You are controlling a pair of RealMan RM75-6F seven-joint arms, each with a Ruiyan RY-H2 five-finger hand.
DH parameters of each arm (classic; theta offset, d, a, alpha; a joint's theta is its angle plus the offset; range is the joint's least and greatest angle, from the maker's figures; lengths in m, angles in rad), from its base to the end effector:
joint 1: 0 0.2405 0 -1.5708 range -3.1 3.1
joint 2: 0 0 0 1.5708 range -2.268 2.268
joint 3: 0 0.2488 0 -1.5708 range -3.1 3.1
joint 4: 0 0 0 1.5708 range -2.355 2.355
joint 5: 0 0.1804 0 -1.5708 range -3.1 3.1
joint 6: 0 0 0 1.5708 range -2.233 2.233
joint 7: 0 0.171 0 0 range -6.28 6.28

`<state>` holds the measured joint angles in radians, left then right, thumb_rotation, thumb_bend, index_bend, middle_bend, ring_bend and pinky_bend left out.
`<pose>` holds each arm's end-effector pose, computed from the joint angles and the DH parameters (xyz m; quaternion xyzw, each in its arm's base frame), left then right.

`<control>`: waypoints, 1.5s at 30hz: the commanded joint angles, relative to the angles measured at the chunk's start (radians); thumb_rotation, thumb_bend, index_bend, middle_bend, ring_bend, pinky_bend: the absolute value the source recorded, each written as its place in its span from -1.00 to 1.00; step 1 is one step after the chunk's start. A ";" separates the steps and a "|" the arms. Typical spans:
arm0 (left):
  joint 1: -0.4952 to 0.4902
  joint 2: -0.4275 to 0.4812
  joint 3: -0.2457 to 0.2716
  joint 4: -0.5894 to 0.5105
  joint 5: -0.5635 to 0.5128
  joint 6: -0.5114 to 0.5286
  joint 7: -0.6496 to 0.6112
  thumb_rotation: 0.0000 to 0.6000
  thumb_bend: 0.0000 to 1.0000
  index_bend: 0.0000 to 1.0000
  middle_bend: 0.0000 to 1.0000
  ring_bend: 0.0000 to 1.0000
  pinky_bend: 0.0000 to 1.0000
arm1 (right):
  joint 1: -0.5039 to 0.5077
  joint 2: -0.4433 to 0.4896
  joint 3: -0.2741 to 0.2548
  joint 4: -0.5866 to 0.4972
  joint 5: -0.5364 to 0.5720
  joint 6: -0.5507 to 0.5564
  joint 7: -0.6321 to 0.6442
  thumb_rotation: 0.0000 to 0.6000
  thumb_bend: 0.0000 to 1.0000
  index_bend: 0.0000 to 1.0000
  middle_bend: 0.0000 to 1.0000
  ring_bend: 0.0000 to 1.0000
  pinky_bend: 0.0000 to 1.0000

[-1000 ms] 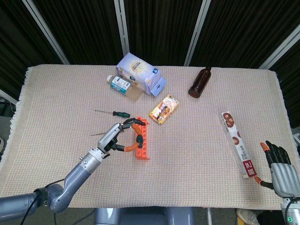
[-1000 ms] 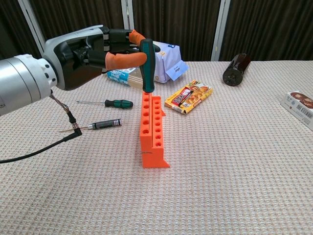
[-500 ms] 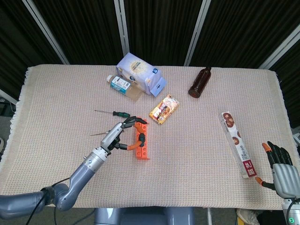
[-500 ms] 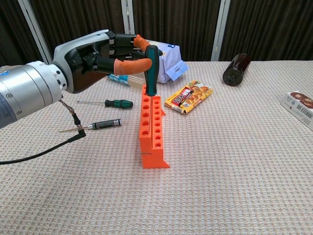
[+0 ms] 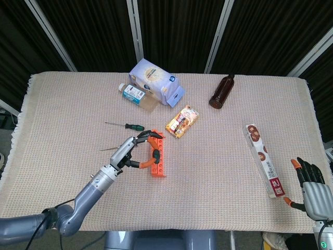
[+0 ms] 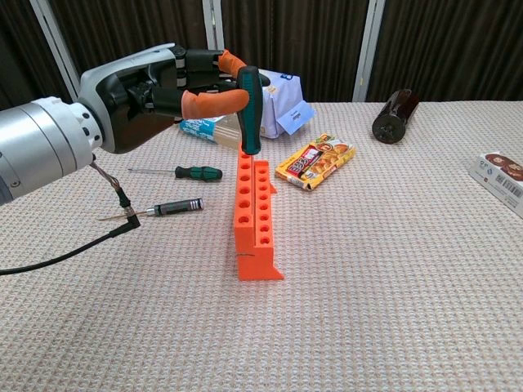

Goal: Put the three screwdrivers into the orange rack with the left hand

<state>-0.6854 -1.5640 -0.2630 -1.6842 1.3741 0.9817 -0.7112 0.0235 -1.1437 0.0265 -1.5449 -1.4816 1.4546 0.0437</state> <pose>-0.0603 0.3162 0.0112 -0.4872 -0.6570 -0.5742 0.0345 -0.3216 -0.1820 0.1743 0.5828 -0.4257 0.3527 0.5957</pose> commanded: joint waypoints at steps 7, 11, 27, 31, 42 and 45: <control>-0.007 -0.019 0.009 0.026 -0.016 -0.006 0.008 1.00 0.17 0.34 -0.57 -0.80 -1.00 | -0.003 0.001 0.000 0.001 0.005 -0.001 0.002 1.00 -1.00 -0.96 -1.00 -1.00 -0.97; -0.008 -0.026 0.012 0.033 -0.020 -0.007 0.006 1.00 0.17 0.34 -0.57 -0.80 -1.00 | -0.006 0.002 0.000 0.000 0.007 0.002 0.001 1.00 -1.00 -0.96 -1.00 -1.00 -0.97; 0.001 -0.007 0.025 0.019 0.016 0.020 -0.031 1.00 0.18 0.35 -0.57 -0.80 -1.00 | -0.004 0.002 0.002 -0.004 0.010 -0.005 -0.004 1.00 -1.00 -0.96 -1.00 -1.00 -0.97; -0.002 -0.007 0.028 0.021 0.016 0.018 -0.030 1.00 0.17 0.35 -0.57 -0.80 -1.00 | -0.005 0.003 0.001 -0.005 0.011 -0.005 -0.004 1.00 -1.00 -0.96 -1.00 -1.00 -0.96; -0.005 -0.012 0.034 0.026 0.012 0.015 -0.024 1.00 0.17 0.35 -0.57 -0.80 -1.00 | -0.007 0.002 0.002 -0.002 0.014 -0.004 -0.002 1.00 -1.00 -0.96 -1.00 -1.00 -0.96; -0.006 -0.014 0.036 0.031 0.013 0.016 -0.017 1.00 0.17 0.36 -0.56 -0.80 -1.00 | -0.007 0.002 0.002 -0.002 0.014 -0.005 -0.002 1.00 -1.00 -0.96 -1.00 -1.00 -0.96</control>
<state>-0.6909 -1.5771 -0.2274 -1.6541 1.3863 0.9978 -0.7295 0.0167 -1.1417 0.0286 -1.5468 -1.4678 1.4493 0.0420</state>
